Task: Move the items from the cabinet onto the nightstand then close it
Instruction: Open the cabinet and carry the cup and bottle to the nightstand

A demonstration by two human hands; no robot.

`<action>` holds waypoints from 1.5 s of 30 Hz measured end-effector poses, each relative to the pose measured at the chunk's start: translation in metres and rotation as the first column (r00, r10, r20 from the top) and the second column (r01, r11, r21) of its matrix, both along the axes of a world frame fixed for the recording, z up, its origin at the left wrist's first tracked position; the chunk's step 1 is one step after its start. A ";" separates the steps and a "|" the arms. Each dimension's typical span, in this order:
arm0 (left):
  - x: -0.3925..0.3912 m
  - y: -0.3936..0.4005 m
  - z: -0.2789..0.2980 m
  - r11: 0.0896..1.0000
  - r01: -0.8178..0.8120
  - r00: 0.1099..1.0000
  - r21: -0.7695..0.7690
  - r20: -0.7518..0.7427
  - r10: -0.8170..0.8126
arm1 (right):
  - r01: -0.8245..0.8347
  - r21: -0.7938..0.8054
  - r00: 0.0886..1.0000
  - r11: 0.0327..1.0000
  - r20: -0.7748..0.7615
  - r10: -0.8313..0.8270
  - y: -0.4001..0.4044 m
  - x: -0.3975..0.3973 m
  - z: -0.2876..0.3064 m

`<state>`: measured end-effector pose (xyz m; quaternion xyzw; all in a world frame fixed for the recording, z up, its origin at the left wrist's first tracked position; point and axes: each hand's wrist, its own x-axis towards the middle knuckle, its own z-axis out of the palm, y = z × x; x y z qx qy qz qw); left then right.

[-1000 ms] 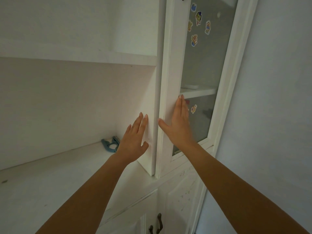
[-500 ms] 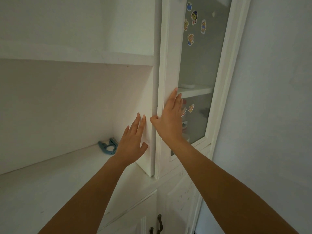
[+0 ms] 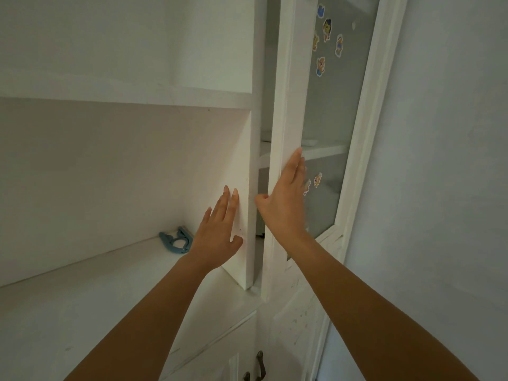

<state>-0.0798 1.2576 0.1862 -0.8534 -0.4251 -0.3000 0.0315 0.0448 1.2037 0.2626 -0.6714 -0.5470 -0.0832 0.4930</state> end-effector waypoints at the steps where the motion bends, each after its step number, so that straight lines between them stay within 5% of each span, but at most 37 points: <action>1: 0.001 0.001 -0.001 1.000 0.001 1.000 -0.003 0.014 -0.001 | -0.010 0.008 1.000 1.000 0.001 0.010 -0.005 0.005 -0.001; 15: 0.004 -0.020 -0.001 1.000 0.007 0.997 -0.027 0.081 -0.005 | -0.104 0.002 0.994 0.995 -0.031 0.104 -0.042 0.030 -0.004; 23: 0.021 -0.051 -0.015 0.995 0.074 0.980 0.071 0.179 -0.085 | -0.168 0.045 0.977 0.985 -0.122 0.173 -0.074 0.056 -0.008; 29: 0.038 -0.063 -0.018 0.960 0.170 0.975 0.222 0.101 -0.196 | -0.161 0.074 0.978 0.984 -0.126 0.169 -0.091 0.065 -0.010; 39: 0.103 -0.075 -0.031 0.931 0.355 0.914 -0.085 -0.178 -0.364 | -0.127 0.092 0.980 0.988 -0.139 0.140 -0.131 0.086 -0.006; 45: 0.134 -0.090 -0.041 0.865 0.486 0.853 -0.129 -0.147 -0.501 | -0.053 0.102 0.989 0.993 -0.130 0.066 -0.147 0.105 -0.012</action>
